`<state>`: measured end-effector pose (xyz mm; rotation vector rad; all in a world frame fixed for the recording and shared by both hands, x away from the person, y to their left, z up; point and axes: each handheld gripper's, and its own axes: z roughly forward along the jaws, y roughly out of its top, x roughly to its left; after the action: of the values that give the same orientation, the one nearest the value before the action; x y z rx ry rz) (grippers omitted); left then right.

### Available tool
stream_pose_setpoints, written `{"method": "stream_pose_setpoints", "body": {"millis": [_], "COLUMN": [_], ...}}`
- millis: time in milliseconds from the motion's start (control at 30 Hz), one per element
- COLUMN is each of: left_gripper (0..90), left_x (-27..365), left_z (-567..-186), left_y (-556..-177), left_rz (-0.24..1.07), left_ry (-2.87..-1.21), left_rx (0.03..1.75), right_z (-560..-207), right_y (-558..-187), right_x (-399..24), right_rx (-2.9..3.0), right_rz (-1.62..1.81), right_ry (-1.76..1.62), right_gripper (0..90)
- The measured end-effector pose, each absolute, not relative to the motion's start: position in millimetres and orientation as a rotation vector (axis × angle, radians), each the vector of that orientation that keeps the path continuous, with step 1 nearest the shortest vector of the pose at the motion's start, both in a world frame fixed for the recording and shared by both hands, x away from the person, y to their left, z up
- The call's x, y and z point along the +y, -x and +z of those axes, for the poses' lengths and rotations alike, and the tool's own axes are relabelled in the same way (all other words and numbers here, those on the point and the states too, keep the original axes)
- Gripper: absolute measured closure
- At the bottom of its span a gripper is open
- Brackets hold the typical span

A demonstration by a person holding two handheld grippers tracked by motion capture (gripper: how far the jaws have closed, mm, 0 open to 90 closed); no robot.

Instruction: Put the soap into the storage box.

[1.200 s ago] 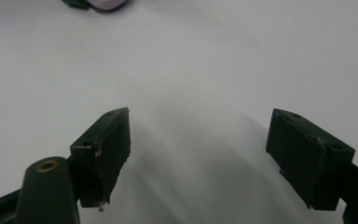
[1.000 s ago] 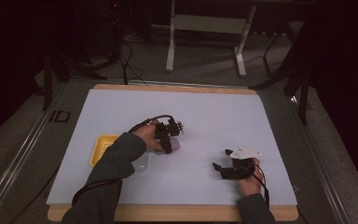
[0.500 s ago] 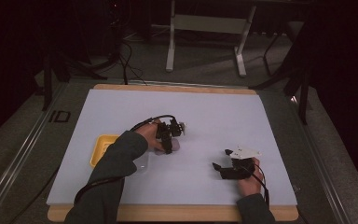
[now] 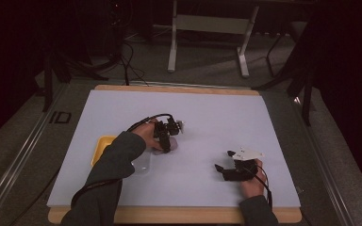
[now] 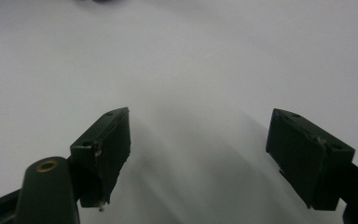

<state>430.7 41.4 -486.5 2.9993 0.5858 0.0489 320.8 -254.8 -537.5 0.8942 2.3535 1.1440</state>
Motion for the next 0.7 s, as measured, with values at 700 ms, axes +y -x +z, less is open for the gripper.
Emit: {"method": "stream_pose_setpoints", "body": {"millis": [700], "left_gripper": [50.0], "left_x": [52.5], "left_z": [-460.4], "left_y": [-425.3], "left_rz": [0.114], "left_ry": [-2.915], "left_rx": [0.807], "right_z": [-537.5], "right_y": [-320.8], "right_x": [-255.2], "right_rx": [2.351], "right_rz": [1.147], "right_ry": [-0.893], "right_gripper": [21.4]}}
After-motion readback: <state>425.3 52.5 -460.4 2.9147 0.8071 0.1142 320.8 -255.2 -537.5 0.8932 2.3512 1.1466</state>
